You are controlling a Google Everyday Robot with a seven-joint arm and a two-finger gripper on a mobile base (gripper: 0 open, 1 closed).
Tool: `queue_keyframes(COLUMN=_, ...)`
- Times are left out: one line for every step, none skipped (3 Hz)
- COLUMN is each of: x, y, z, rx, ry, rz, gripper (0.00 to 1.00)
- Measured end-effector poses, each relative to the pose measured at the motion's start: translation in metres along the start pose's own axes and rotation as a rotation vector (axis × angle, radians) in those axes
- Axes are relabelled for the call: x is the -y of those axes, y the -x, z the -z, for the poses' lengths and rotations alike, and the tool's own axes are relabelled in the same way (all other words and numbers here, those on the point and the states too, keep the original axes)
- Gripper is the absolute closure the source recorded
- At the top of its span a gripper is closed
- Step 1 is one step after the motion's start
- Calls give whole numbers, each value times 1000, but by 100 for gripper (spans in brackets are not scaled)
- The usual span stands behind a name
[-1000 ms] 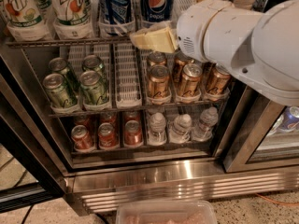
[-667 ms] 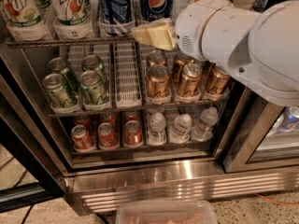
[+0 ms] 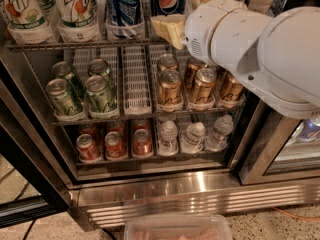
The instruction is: Pick pepsi can from top shelf of fridge
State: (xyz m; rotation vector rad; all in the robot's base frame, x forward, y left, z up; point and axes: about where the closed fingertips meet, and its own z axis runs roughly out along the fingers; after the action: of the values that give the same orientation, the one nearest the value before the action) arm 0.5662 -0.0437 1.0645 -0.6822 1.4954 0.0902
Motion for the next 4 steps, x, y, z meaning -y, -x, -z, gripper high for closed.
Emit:
queue_keyframes(x=0, y=2, z=-2, rx=7, ry=-19, rz=0, gripper=44)
queue_keyframes(x=2, y=3, z=-3, rx=12, ry=-39, rz=3, gripper=40)
queue_keyframes(x=5, y=1, z=-4, rx=14, ry=-59, rz=3, gripper=32)
queue_keyframes(x=9, y=-2, z=-8, rx=17, ry=-78, rz=-4, gripper=32)
